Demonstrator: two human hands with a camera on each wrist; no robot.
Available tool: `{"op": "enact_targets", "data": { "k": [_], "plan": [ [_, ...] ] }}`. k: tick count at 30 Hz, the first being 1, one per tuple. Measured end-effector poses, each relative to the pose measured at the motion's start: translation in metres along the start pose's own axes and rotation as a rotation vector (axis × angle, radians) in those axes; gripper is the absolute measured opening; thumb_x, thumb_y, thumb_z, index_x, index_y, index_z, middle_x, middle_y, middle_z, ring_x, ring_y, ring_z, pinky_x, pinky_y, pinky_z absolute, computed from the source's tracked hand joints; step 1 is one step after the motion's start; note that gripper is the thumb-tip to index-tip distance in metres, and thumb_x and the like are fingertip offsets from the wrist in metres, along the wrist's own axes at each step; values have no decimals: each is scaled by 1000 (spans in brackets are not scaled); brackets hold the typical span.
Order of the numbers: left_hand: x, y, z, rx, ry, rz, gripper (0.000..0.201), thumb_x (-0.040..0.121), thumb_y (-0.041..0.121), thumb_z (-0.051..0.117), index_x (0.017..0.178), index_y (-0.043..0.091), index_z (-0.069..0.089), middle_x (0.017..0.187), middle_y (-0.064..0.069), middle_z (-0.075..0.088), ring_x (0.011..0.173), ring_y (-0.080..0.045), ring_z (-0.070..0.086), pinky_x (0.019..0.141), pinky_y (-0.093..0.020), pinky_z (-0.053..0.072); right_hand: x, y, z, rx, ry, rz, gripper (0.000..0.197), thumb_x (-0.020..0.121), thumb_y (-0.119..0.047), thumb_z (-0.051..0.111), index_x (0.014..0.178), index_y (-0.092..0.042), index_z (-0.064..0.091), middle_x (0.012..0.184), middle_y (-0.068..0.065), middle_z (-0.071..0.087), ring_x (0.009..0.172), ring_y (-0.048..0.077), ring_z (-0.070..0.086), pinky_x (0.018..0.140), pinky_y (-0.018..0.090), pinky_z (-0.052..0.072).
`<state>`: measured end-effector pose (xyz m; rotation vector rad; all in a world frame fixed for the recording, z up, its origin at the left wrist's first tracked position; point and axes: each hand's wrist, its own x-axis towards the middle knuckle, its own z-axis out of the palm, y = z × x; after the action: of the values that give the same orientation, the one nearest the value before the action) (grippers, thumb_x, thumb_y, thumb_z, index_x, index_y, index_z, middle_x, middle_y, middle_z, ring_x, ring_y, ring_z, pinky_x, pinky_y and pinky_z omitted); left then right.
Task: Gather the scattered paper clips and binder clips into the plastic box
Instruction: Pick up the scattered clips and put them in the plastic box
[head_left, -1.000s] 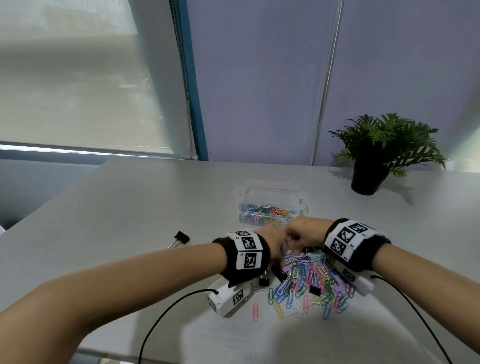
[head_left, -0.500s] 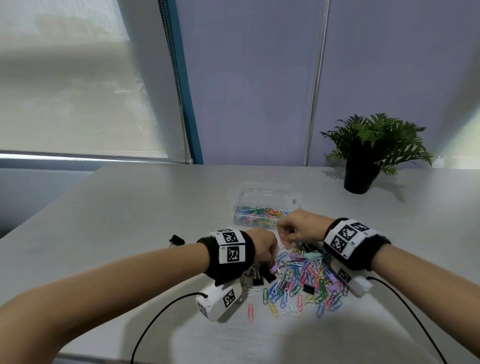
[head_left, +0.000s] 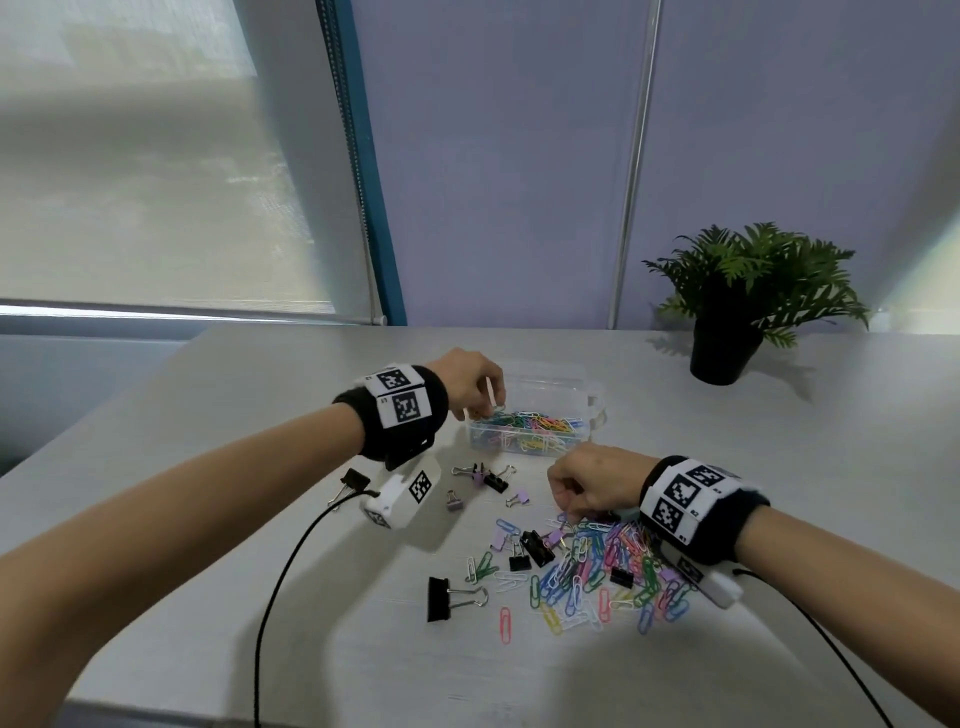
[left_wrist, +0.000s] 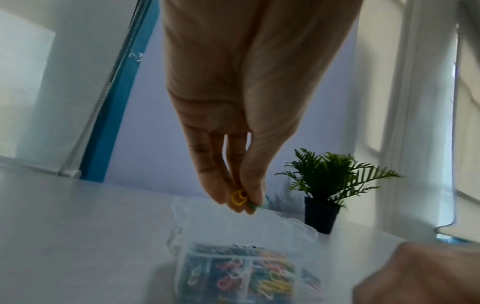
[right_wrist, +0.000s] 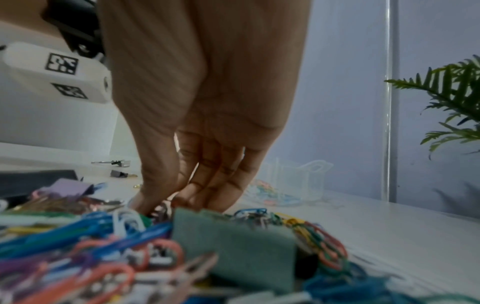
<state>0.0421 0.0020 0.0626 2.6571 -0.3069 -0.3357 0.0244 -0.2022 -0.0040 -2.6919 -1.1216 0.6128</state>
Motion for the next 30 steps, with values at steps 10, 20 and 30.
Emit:
{"op": "enact_targets", "data": {
  "k": [10, 20, 30],
  "plan": [
    [37, 10, 9, 123, 27, 15, 19, 82, -6, 59, 98, -2, 69, 100, -19, 71, 68, -17, 62, 47, -5, 44, 6, -18, 3, 116, 15, 63, 13, 78, -14, 72, 86, -11, 61, 73, -3, 62, 62, 6, 53, 54, 13, 41],
    [32, 10, 17, 148, 10, 90, 27, 86, -6, 51, 107, 2, 66, 109, -13, 69, 100, -22, 66, 80, -20, 48, 1, -30, 5, -69, 19, 65, 13, 79, -13, 67, 72, -18, 58, 86, 5, 66, 75, 13, 52, 56, 22, 38],
    [-62, 5, 56, 241, -373, 120, 20, 87, 15, 61, 96, -1, 66, 94, -21, 71, 58, -12, 56, 61, -22, 48, -1, -23, -2, -93, 88, 36, 6, 81, -9, 62, 86, -12, 65, 79, -2, 59, 76, 12, 52, 59, 18, 36]
  ]
}}
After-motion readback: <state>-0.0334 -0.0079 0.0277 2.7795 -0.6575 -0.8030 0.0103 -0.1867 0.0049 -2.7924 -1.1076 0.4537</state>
